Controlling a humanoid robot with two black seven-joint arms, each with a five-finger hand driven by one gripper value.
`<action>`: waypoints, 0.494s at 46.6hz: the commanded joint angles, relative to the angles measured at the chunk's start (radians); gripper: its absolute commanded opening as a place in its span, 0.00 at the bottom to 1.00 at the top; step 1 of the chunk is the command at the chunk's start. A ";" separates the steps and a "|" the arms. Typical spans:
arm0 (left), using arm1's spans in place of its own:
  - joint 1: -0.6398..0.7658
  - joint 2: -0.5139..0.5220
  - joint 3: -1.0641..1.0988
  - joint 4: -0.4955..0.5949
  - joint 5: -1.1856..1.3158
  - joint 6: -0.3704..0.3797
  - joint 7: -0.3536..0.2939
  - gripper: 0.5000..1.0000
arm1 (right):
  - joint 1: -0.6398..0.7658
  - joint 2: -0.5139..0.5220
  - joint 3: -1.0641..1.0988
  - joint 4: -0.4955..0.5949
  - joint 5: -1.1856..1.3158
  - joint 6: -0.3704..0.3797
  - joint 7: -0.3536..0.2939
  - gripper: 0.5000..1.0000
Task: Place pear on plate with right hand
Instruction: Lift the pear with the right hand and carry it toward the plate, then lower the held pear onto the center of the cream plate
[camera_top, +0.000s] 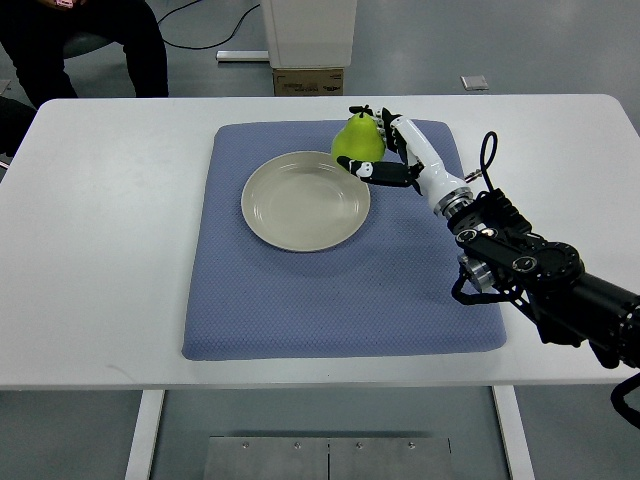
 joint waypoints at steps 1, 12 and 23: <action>0.000 0.000 0.000 0.000 0.000 0.000 0.000 1.00 | 0.017 0.002 -0.002 0.000 0.000 0.000 0.000 0.00; 0.002 0.000 0.000 0.000 0.000 -0.001 0.000 1.00 | 0.036 0.002 -0.006 0.000 -0.003 0.001 0.000 0.00; 0.000 0.000 0.000 0.000 0.000 0.000 0.000 1.00 | 0.043 0.002 -0.049 0.004 -0.003 0.006 0.000 0.00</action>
